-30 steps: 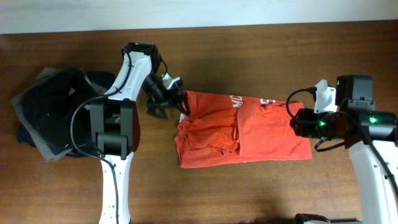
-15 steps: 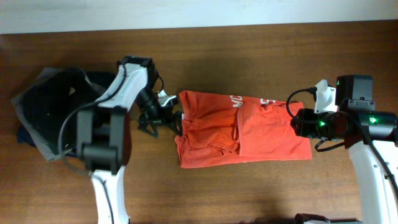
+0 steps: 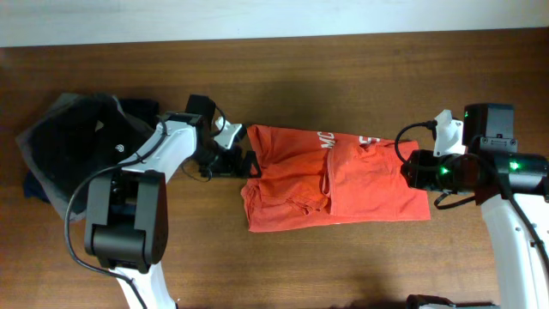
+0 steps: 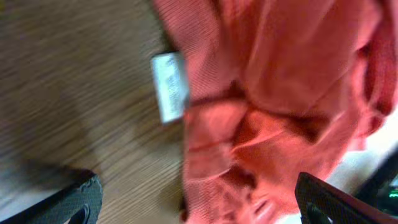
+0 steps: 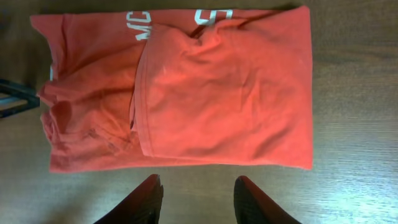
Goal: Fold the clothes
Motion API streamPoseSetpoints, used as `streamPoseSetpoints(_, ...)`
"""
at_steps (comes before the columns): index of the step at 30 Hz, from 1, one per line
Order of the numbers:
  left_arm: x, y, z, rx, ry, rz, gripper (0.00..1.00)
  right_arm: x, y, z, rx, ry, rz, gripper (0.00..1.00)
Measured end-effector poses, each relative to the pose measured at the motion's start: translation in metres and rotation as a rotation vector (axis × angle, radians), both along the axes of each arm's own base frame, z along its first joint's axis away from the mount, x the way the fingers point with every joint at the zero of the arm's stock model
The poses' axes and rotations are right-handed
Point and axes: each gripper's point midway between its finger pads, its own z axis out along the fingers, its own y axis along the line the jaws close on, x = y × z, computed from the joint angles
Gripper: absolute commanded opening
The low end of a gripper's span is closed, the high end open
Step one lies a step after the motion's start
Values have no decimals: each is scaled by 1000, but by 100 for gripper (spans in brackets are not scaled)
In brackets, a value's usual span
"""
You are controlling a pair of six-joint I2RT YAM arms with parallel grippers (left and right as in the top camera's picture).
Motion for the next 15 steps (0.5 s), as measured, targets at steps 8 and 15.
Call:
streamPoseSetpoints(8,-4,-41,3,-124,26,-15,98,0,0,0,0,-1,-1,43)
streamPoseSetpoints(15,-3,-60,-4,-126,74,43,49,0,0,0,0,-1,0,43)
